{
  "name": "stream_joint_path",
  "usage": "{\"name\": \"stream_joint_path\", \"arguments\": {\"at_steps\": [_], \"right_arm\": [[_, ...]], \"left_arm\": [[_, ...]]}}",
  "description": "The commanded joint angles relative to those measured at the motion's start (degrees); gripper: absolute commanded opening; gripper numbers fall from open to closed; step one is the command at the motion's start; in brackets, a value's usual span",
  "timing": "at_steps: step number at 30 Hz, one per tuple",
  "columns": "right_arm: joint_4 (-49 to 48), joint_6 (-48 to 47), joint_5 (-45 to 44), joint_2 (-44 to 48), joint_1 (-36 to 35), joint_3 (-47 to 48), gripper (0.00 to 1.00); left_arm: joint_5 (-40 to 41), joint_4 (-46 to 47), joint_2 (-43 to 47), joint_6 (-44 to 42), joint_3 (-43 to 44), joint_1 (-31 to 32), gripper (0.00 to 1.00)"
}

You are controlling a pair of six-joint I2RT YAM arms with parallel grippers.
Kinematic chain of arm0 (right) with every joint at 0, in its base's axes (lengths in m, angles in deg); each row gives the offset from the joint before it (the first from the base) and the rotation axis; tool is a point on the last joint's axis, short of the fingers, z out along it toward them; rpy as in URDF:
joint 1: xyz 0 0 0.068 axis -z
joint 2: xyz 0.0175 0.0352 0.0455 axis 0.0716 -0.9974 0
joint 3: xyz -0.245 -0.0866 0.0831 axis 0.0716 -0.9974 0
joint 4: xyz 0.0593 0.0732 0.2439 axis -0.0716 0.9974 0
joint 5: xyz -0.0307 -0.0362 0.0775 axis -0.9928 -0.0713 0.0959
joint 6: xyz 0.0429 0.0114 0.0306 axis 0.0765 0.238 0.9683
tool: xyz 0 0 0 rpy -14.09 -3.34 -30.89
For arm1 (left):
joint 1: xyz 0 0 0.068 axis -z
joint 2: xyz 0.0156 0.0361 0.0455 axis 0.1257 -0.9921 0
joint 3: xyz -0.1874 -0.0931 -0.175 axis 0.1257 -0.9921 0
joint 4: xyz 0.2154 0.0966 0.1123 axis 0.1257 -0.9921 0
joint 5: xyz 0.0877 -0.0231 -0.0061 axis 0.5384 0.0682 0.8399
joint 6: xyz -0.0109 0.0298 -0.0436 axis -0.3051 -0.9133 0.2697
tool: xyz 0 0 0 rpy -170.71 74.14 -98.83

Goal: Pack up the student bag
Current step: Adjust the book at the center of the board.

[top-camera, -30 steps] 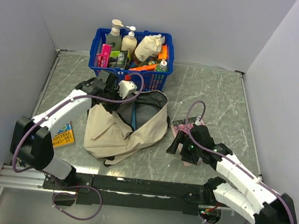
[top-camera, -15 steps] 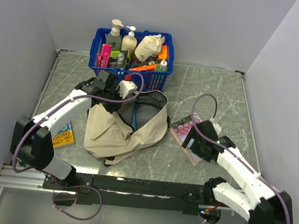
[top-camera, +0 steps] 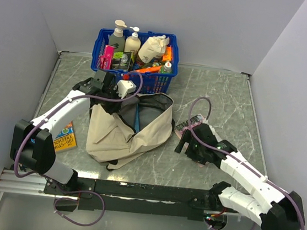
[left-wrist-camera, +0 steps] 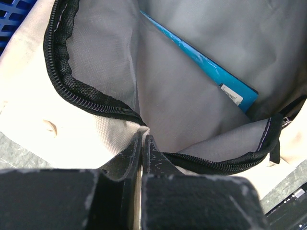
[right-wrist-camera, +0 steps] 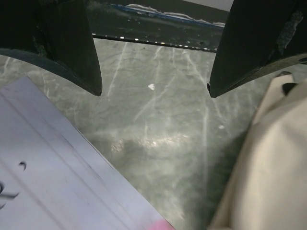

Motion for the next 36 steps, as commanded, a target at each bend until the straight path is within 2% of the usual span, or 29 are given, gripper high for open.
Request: {"name": "stream_joint_path", "arguments": {"at_steps": [1,4,8,12,16,19,25,29,33,36], "right_arm": [[-2.88,3.93,1.52,-3.29,-0.28,-2.58,1.00],[-2.09,7.09,-2.78,-2.59,1.29,-4.16,1.00],[-2.08,10.97,-9.90,3.54,5.77,-7.32,1.00],[-6.20,7.65,-10.00,6.29,17.52,-10.31,1.00],[-8.94,4.03,-10.17,2.69,24.13,-7.95,1.00],[-12.88,1.13,-11.49,-1.96,26.51,-4.88,1.00],[-22.73,-5.72,-8.69,-12.95,29.51,2.68,1.00],[-18.97,-8.80,-11.32,-15.87,30.74,10.06,1.00],[-23.34,-4.17,-7.29,-11.12,31.09,4.21,1.00],[-26.50,1.80,0.79,-10.15,30.66,-1.32,1.00]], "left_arm": [[-0.64,-0.28,0.03,-1.51,1.93,-1.18,0.01],[-0.64,-0.72,-0.15,-1.77,2.81,-1.53,0.01],[-0.82,-0.81,-0.24,-2.12,3.16,-2.41,0.01],[-1.26,-1.95,-0.41,-2.47,4.13,-2.76,0.01],[-1.17,-2.48,-0.41,-3.17,4.83,-3.29,0.01],[-1.70,-2.83,-0.85,-3.44,4.75,-3.73,0.01],[-2.40,-2.57,-0.50,-3.26,3.52,-4.08,0.01],[-3.89,-3.18,-1.29,-2.21,4.13,-4.08,0.01],[-4.68,-3.45,-1.64,-1.51,5.10,-4.08,0.01],[-5.47,-4.15,-2.43,-0.89,6.15,-4.08,0.01]]}}
